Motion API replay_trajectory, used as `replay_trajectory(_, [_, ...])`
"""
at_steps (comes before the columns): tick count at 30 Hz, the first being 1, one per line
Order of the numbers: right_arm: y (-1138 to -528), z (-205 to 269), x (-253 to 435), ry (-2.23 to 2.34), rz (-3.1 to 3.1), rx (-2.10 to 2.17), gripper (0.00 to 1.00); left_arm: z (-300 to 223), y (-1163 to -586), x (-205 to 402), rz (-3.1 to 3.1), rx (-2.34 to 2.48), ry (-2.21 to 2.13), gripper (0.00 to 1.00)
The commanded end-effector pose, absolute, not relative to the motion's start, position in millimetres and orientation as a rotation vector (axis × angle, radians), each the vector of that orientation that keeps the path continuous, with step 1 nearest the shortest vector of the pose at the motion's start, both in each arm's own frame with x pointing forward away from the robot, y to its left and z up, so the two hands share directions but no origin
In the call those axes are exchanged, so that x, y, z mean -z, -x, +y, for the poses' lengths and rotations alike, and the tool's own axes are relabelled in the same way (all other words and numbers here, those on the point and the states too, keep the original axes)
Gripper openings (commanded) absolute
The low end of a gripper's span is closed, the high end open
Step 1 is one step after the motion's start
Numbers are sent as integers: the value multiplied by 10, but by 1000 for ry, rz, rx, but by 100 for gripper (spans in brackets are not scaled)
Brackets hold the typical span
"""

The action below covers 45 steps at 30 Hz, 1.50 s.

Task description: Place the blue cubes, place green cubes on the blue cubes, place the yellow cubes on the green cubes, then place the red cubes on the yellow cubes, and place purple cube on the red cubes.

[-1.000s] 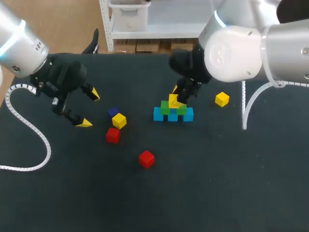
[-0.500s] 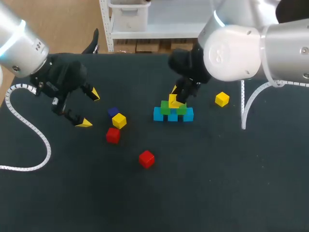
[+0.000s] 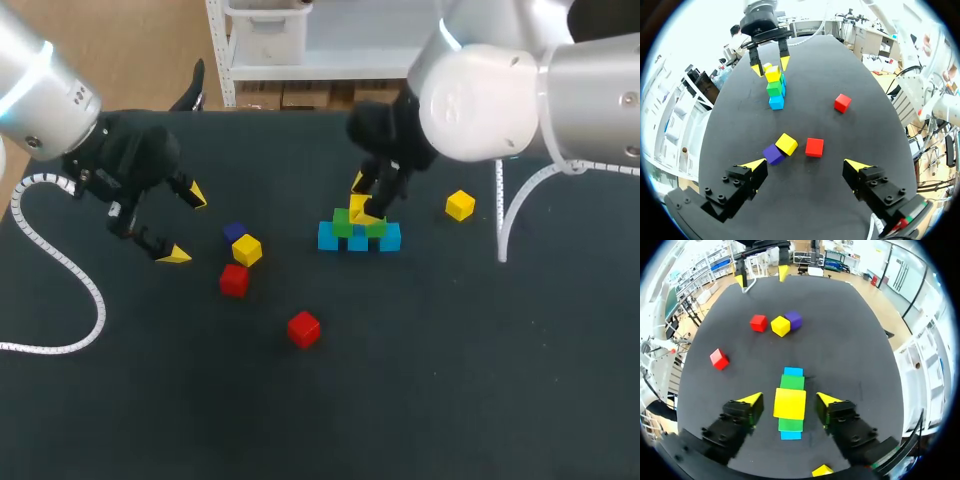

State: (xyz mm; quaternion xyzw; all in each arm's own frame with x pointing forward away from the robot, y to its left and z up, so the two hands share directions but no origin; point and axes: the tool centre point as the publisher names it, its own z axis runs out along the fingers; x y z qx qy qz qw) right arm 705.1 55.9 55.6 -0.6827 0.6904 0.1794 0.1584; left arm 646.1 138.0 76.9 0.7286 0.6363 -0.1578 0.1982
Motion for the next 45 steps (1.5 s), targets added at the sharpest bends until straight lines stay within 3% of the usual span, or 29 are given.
replay_trajectory(1, [-7055,451,-713,1973,1921,-592,100,1395,-6459,-761,1773,443,-2038,100])
replay_trajectory(12, [-7150,-303,-1017,2114,1621,-687,100,1395,-6459,-761,1773,443,-2038,100])
replay_trajectory(23, [-7303,-863,-726,2235,1421,-681,100,1395,-6459,-761,1773,443,-2038,100])
replay_trajectory(33, [-7570,-1120,-313,2394,1295,-648,100,1395,-6459,-761,1773,443,-2038,100])
replay_trajectory(45, [-7793,-1115,-51,2473,1154,-659,100,1395,-6459,-761,1773,443,-2038,100])
